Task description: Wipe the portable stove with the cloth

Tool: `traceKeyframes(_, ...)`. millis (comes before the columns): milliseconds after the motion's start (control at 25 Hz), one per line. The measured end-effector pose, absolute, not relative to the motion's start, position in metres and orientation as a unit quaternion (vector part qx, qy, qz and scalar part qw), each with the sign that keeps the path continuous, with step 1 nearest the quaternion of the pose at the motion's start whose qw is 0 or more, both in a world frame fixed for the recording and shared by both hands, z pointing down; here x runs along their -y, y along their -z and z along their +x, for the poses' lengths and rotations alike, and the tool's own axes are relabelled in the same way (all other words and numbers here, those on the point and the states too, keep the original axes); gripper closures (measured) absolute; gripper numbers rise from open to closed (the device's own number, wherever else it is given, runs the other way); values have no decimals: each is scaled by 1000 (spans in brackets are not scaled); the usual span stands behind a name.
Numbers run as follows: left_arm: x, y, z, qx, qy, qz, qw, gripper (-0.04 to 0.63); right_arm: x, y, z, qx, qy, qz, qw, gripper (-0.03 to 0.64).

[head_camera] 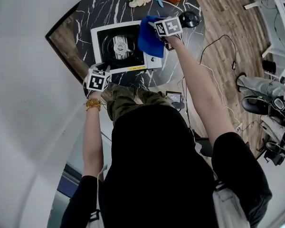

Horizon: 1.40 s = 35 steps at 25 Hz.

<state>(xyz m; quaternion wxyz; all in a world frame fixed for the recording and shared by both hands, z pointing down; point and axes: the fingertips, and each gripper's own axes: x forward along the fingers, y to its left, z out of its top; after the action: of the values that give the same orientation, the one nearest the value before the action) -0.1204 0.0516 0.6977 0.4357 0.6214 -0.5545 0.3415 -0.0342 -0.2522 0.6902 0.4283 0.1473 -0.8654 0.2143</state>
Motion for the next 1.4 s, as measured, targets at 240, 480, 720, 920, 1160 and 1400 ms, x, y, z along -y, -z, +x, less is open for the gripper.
traceKeyframes(240,-51,-699,-121,550,-339,622,442,541,235,-689,-8,873,-268,211,348,503)
traceKeyframes(480,-52,-702,-121,541,-346,622,448,541,206,-694,21,865,-332,228,299,511)
traceKeyframes(720,-52,-701,-123,541,-353,616,451,541,164,-697,56,858,-368,237,267,526)
traceKeyframes(920,-53,-702,-123,542,-360,610,453,541,123,-701,84,861,-367,219,276,531)
traceKeyframes(1160,-53,-702,-122,551,-358,607,447,541,81,-703,108,867,-342,178,314,541)
traceKeyframes(1400,-54,-671,-108,593,-277,640,404,391,57,-643,97,902,-323,73,278,555)
